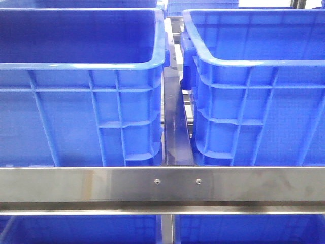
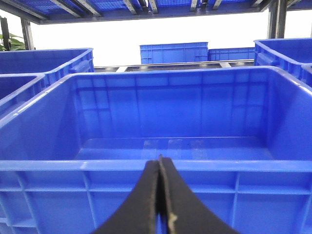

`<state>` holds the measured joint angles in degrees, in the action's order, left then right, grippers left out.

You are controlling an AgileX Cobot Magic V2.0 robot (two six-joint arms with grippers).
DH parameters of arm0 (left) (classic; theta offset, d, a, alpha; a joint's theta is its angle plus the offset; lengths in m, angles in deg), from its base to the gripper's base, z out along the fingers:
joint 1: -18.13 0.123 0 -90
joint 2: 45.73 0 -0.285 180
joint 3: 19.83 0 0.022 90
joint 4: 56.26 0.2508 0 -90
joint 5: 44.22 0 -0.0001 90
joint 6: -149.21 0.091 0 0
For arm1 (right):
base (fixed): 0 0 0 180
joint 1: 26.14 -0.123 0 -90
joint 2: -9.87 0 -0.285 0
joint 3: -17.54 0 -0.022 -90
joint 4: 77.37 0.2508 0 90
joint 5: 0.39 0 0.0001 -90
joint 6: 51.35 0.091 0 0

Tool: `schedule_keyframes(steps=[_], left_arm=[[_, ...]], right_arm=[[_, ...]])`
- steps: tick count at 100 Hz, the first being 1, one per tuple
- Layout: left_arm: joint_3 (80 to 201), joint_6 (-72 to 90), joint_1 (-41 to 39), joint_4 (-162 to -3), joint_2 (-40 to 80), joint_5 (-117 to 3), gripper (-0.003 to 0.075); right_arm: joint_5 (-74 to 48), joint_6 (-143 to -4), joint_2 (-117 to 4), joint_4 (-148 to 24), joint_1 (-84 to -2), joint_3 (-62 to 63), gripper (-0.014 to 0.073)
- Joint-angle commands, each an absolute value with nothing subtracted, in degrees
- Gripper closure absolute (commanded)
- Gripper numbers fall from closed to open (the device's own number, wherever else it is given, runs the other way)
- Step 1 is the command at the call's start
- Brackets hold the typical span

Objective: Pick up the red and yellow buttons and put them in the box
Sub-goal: 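Reach the left gripper down into the button bin toward a red button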

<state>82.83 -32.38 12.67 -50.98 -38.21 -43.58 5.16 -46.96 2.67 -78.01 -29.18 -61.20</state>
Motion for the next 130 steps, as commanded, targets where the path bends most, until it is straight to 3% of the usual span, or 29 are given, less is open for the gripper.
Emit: schedule_keyframes(steps=[1, 29, 60, 130], left_arm=[[80.4, -32.4, 12.8, -51.1, -40.1, -38.9, 0.0739], [81.3, -32.5, 12.8, -51.8, -40.1, -39.9, 0.0739], [94.2, -32.5, 12.8, -56.3, -36.4, -53.5, 0.0739], [134.5, -32.5, 12.8, -58.2, -0.4, -81.2, 0.0739]], right_arm=[[9.7, -47.1, 4.1, -78.4, -29.1, -60.1, 0.0662], [9.7, -47.1, 4.1, -78.4, -29.1, -60.1, 0.0662], [9.7, -47.1, 4.1, -78.4, -29.1, -60.1, 0.0662], [9.7, -47.1, 4.1, -78.4, -29.1, -60.1, 0.0662]])
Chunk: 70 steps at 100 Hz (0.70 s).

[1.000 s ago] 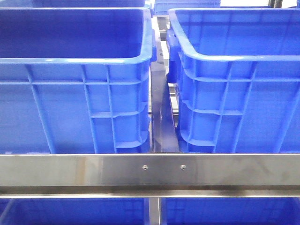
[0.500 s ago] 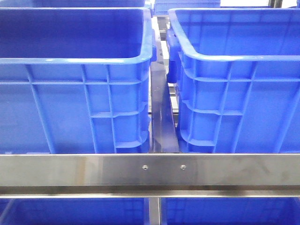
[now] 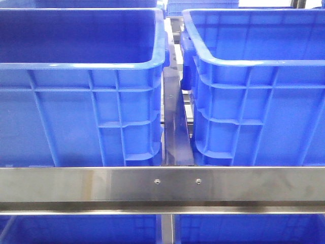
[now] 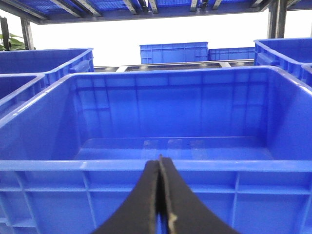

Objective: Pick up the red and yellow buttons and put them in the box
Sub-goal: 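Reach the left gripper down into the button bin toward a red button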

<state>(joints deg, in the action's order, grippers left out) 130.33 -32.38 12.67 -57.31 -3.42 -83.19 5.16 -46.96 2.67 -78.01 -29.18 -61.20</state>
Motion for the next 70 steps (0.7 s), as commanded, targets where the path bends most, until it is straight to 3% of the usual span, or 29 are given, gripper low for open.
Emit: schedule_keyframes(steps=[1, 39, 49, 61, 70], left_arm=[[134.7, -32.5, 12.8, -58.2, 0.1, -81.2, 0.0739], [135.9, -32.5, 12.8, -58.2, 4.1, -81.0, 0.0715], [135.9, -32.5, 12.8, -58.2, 4.1, -81.0, 0.0598], [135.9, -32.5, 12.8, -58.2, 4.1, -81.0, 0.0342], [135.9, -32.5, 12.8, -58.1, 4.1, -80.0, 0.0204]], right_arm=[[9.7, -47.1, 4.1, -78.4, -29.1, -60.1, 0.0662], [9.7, -47.1, 4.1, -78.4, -29.1, -60.1, 0.0662], [9.7, -47.1, 4.1, -78.4, -29.1, -60.1, 0.0662], [9.7, -47.1, 4.1, -78.4, -29.1, -60.1, 0.0662], [9.7, -47.1, 4.1, -78.4, -29.1, -60.1, 0.0662]])
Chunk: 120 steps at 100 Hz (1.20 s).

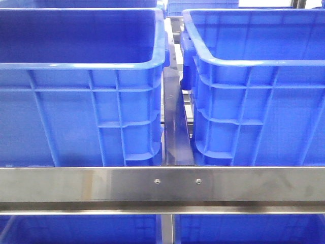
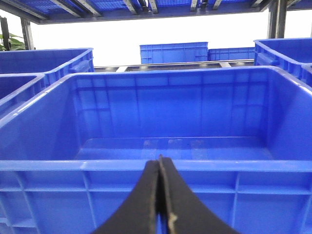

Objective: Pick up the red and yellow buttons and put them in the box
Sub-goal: 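Reach the left gripper down into the button bin toward a red button, then grasp the red-capped button with the left gripper and lift it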

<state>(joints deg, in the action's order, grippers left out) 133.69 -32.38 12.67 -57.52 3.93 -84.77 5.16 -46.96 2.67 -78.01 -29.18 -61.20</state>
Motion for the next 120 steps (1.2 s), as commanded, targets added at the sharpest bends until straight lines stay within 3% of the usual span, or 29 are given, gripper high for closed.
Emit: schedule_keyframes(steps=[1, 38, 85, 120], left_arm=[[135.9, -32.5, 12.8, -58.1, 4.1, -79.9, 0.0190], [138.0, -30.8, 12.8, -61.8, 8.3, -78.9, 0.0174], [151.8, -30.2, 0.8, -61.5, 35.2, -78.3, 0.0174], [160.0, -30.2, -2.2, -59.2, 50.1, -78.3, 0.0174]], right_arm=[[9.7, -47.1, 4.1, -78.4, -29.1, -60.1, 0.0662], [9.7, -47.1, 4.1, -78.4, -29.1, -60.1, 0.0662], [9.7, -47.1, 4.1, -78.4, -29.1, -60.1, 0.0662], [9.7, -47.1, 4.1, -78.4, -29.1, -60.1, 0.0662]])
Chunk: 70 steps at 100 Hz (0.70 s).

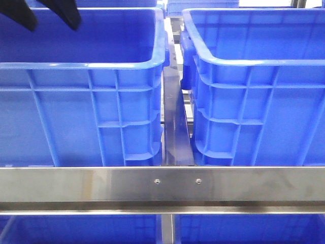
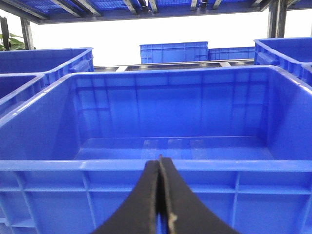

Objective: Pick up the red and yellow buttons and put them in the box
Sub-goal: 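Grasp the red-capped button with the left gripper and lift it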

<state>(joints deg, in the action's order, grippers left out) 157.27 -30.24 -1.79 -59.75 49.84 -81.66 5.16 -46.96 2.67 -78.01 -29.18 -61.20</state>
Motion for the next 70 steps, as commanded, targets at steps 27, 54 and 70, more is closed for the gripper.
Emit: schedule_keyframes(steps=[27, 54, 70], left_arm=[[160.1, -32.0, -2.1, -56.3, 53.5, -76.6, 0.0174], [160.1, -33.6, -1.7, -53.7, 56.1, -75.4, 0.0174], [160.1, -34.6, -0.3, -53.7, 57.6, -74.7, 0.0174]], right_arm=[[9.7, -47.1, 4.1, -78.4, -29.1, -60.1, 0.0662], [9.7, -47.1, 4.1, -78.4, -29.1, -60.1, 0.0662], [9.7, -47.1, 4.1, -78.4, -29.1, -60.1, 0.0662]])
